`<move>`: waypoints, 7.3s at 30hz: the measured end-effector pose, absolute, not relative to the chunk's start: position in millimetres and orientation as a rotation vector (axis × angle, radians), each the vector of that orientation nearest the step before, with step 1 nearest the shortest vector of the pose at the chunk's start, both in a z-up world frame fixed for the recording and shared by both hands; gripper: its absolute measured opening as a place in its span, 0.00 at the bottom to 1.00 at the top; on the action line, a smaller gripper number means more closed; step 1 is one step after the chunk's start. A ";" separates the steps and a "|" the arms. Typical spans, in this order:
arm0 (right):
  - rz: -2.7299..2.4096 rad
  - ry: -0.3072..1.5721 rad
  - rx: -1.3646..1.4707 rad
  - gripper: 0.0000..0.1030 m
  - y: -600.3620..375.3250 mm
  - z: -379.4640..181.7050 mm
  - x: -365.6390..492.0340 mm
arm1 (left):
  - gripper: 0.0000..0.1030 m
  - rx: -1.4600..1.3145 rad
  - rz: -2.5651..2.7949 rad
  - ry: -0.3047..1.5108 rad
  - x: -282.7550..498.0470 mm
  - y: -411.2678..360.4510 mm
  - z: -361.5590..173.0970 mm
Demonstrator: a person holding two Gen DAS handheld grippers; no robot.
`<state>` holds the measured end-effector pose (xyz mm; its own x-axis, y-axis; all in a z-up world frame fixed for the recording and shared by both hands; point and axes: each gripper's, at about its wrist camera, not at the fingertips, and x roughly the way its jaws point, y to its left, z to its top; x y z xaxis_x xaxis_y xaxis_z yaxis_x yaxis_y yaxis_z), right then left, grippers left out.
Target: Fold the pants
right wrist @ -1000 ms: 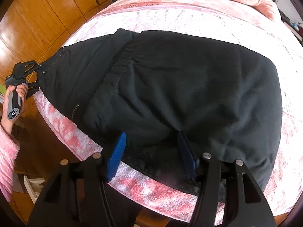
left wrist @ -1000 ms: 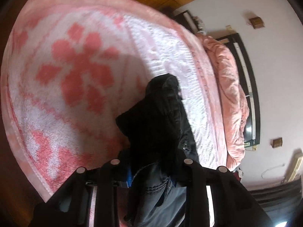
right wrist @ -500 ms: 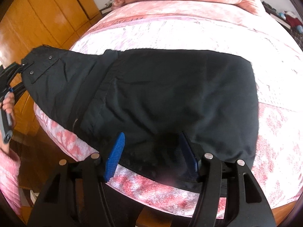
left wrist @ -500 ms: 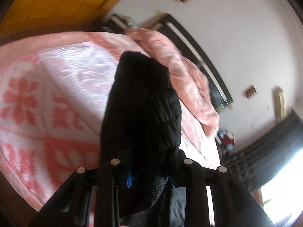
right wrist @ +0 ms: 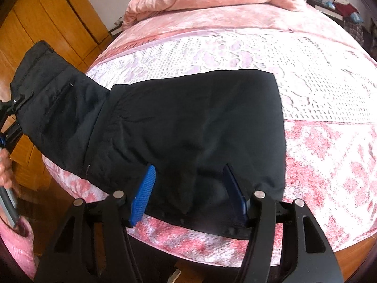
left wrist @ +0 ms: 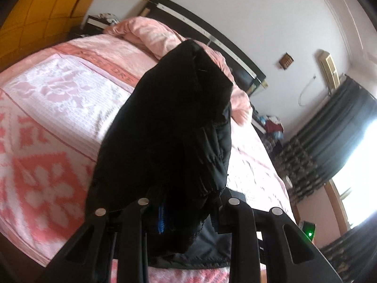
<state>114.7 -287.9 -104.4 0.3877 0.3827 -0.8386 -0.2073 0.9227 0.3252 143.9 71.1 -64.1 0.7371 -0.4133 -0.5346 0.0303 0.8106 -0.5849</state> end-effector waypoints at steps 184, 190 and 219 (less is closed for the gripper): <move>0.432 1.213 0.373 0.39 -356.4 -111.2 245.7 | 0.95 -0.041 -0.153 0.917 135.3 -54.9 -94.4; 0.428 1.174 0.368 0.10 -358.0 -103.0 250.6 | 0.95 -0.043 -0.155 0.886 134.1 -57.8 -83.9; 0.318 1.174 0.445 0.59 -390.2 -111.9 111.4 | 0.96 -0.172 -0.034 1.037 122.4 -16.5 -148.4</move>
